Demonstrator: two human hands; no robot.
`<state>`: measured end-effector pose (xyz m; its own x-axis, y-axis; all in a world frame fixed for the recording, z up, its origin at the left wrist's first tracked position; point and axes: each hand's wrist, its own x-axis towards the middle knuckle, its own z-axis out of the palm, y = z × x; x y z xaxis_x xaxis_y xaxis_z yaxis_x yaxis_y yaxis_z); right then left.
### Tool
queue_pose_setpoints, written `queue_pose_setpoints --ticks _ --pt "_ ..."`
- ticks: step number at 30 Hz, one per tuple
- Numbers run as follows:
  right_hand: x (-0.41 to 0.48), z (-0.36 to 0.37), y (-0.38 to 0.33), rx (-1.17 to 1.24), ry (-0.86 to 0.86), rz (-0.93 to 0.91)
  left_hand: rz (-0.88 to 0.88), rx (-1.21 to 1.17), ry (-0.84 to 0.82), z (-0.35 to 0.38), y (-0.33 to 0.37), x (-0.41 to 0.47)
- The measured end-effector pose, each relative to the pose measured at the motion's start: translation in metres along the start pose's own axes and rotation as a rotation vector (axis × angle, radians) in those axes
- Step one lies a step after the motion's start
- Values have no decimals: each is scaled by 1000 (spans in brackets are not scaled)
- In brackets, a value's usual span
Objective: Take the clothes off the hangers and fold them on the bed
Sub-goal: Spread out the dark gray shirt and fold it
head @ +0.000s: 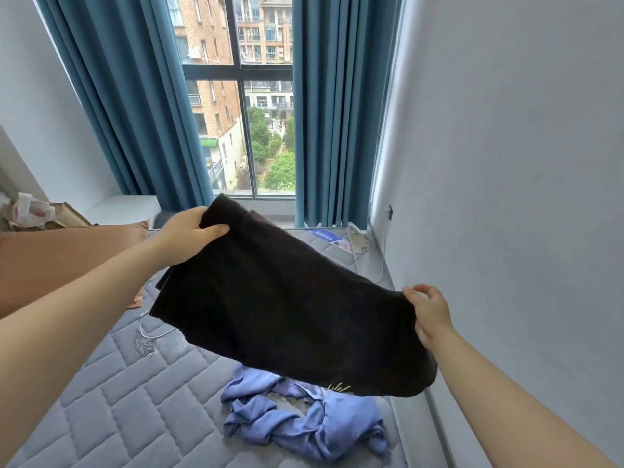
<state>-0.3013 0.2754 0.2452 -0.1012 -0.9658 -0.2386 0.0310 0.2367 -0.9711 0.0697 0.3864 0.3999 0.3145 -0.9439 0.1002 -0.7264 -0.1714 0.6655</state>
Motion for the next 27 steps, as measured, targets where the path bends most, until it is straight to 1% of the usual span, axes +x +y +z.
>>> queue_pose_setpoints --ticks 3,5,7,12,15,17,23,27 --pt "0 -15 4 -96 117 -106 -75 -26 -78 24 -14 -7" --pt "-1 -25 11 -186 158 -170 -118 -30 -95 43 -24 -13" --pt "-4 -36 25 -260 187 -185 -151 -39 -114 66 -33 -23" --pt "-9 -65 81 -332 213 -81 -222 -64 -139 132 -64 -57" --pt "-8 -76 122 -359 215 -2 -308 -58 -161 174 -90 -76" --pt "-11 -80 140 -372 204 16 -362 -74 -165 190 -103 -90" --pt "-17 -90 205 -513 177 111 -506 -49 -238 243 -153 -123" --pt "-16 -77 236 -618 124 146 -587 -76 -252 260 -190 -145"
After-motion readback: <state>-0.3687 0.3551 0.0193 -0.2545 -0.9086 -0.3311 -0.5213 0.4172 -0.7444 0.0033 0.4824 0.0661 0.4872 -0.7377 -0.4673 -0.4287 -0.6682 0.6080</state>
